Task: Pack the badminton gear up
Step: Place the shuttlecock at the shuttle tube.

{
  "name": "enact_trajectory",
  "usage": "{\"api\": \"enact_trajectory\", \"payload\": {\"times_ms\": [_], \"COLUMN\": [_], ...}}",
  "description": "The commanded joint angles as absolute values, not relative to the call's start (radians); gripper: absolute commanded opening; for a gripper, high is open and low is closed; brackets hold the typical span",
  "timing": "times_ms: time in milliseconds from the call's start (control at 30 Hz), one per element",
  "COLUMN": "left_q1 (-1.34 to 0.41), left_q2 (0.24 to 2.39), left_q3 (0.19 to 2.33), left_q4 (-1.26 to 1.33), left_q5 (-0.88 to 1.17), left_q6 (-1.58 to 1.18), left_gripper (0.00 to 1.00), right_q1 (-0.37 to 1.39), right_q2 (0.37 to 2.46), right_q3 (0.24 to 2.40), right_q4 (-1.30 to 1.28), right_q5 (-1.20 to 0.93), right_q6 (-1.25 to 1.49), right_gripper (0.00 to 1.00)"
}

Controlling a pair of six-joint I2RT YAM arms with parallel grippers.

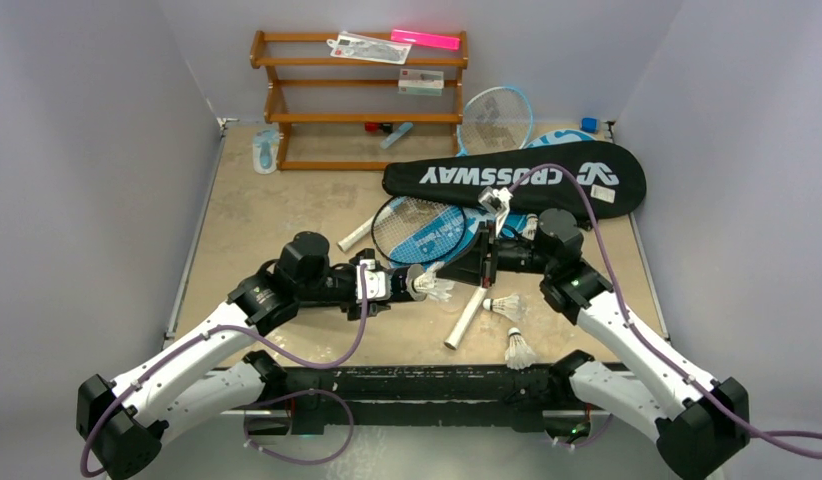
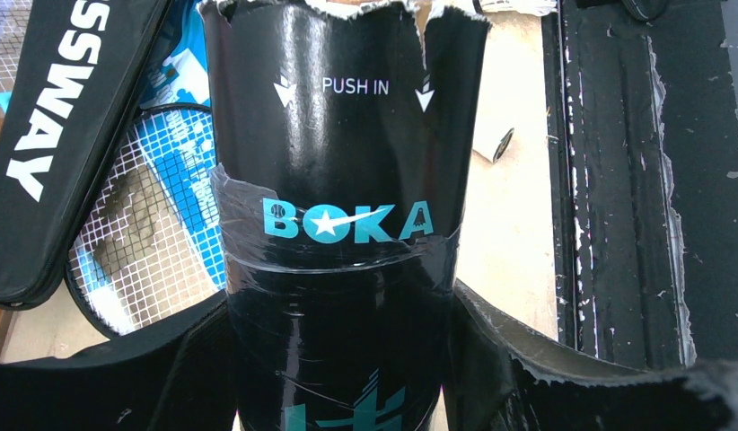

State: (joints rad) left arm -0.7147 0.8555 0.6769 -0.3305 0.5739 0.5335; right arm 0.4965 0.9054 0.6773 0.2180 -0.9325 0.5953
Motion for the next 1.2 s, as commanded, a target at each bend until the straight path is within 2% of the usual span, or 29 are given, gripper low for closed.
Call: {"api": "enact_trajectory", "payload": {"times_ms": [0, 233, 333, 433, 633, 700, 933, 1033, 1167], "left_q1": [-0.712, -0.712, -0.712, -0.712, -0.709, -0.708, -0.704, -0.701, -0.701], "left_q2": [0.844, 0.839, 0.836, 0.829, 0.813, 0.811, 0.790, 0.763, 0.747], "left_q3": [0.703, 0.701, 0.700, 0.697, 0.690, 0.687, 0.684, 0.672, 0.666], "left_q4": [-0.284, -0.279, -0.276, -0.269, -0.256, -0.250, -0.231, -0.212, -0.201], "left_q5": [0.609, 0.598, 0.571, 0.559, 0.531, 0.541, 0.560, 0.585, 0.615], "left_q6": [0.519, 0.516, 0.510, 0.506, 0.499, 0.500, 0.493, 0.492, 0.498], "left_gripper": [0.54, 0.54, 0.54, 0.54, 0.54, 0.54, 0.53, 0.53, 0.53], "right_q1": [0.539, 0.622, 0.662, 0.703, 0.733, 0.737, 0.752, 0.752, 0.751], "right_q2": [0.919, 0.944, 0.989, 1.020, 1.010, 1.013, 1.044, 1.016, 0.971], "right_q3": [0.690, 0.683, 0.699, 0.704, 0.678, 0.677, 0.675, 0.661, 0.653], "right_q4": [0.286, 0.324, 0.326, 0.316, 0.301, 0.298, 0.293, 0.275, 0.200], "right_q5": [-0.768, -0.620, -0.602, -0.574, -0.519, -0.519, -0.513, -0.466, -0.409], "right_q6": [0.559, 0.535, 0.516, 0.496, 0.478, 0.476, 0.477, 0.478, 0.482], "right_gripper": [0.00, 0.00, 0.04, 0.12, 0.41, 0.48, 0.51, 0.59, 0.62]}}
